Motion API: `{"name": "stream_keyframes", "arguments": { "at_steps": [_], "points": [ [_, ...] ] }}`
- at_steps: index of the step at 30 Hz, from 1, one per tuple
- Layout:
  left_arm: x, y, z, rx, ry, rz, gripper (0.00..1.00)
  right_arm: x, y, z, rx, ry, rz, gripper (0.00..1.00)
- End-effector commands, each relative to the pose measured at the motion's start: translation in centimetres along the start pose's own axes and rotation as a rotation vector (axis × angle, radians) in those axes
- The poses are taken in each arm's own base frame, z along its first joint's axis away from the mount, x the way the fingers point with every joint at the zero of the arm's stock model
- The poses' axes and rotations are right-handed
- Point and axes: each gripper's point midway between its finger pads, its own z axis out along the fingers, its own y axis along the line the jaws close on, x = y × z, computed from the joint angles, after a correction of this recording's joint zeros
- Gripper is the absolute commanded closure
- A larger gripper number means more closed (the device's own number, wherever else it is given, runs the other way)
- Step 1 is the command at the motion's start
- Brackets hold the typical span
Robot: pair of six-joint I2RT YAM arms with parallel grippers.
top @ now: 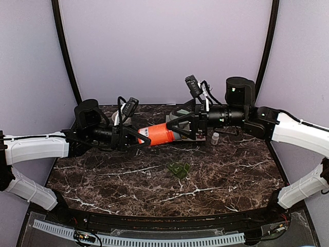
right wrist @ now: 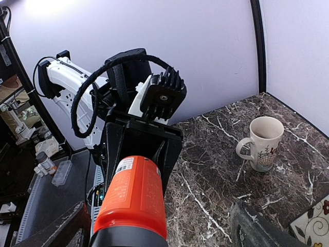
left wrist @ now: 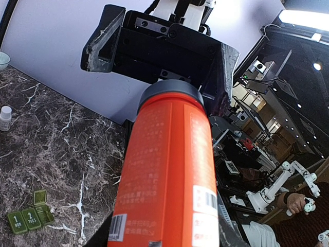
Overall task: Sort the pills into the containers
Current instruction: Unscrew the lid of the pill bottle.
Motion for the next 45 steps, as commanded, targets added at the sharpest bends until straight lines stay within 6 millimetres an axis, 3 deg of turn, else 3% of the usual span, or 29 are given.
{"name": "stream_keyframes", "arguments": {
  "at_steps": [1, 14, 20, 22, 26, 33, 39, 45],
  "points": [
    [-1.7, -2.1, -0.2, 0.035, -0.027, 0.088, 1.0, -2.9, 1.1, -1.1, -0.016, -0.074, -0.035, 0.06],
    [-1.9, -1.8, 0.0, 0.029, -0.027, 0.092, 1.0, -4.2, 1.7, -2.2, -0.008, -0.107, -0.041, 0.05],
    [-2.0, -1.8, 0.0, 0.023, -0.024, 0.096, 1.0, -4.6, 0.6, -3.3, 0.089, -0.143, -0.015, 0.05],
    [-2.0, -1.8, 0.0, 0.02, -0.025, 0.1, 1.0, -3.7, -0.5, -3.7, 0.142, -0.142, 0.034, 0.06],
    [-1.9, -1.5, 0.0, 0.005, -0.02, 0.107, 1.0, -3.9, -1.3, -4.4, 0.172, -0.162, 0.225, 0.06],
    [-1.8, -1.2, 0.0, -0.017, -0.008, 0.132, 1.0, -2.8, -1.4, -4.8, 0.152, -0.167, 0.504, 0.07],
    [-1.9, -1.3, 0.0, -0.018, 0.0, 0.145, 1.0, -0.7, -1.8, -5.0, 0.17, -0.145, 0.641, 0.06],
    [-2.1, -1.3, 0.1, -0.016, 0.003, 0.152, 1.0, 0.2, -1.6, -5.1, 0.155, -0.141, 0.713, 0.02]
  ]
}}
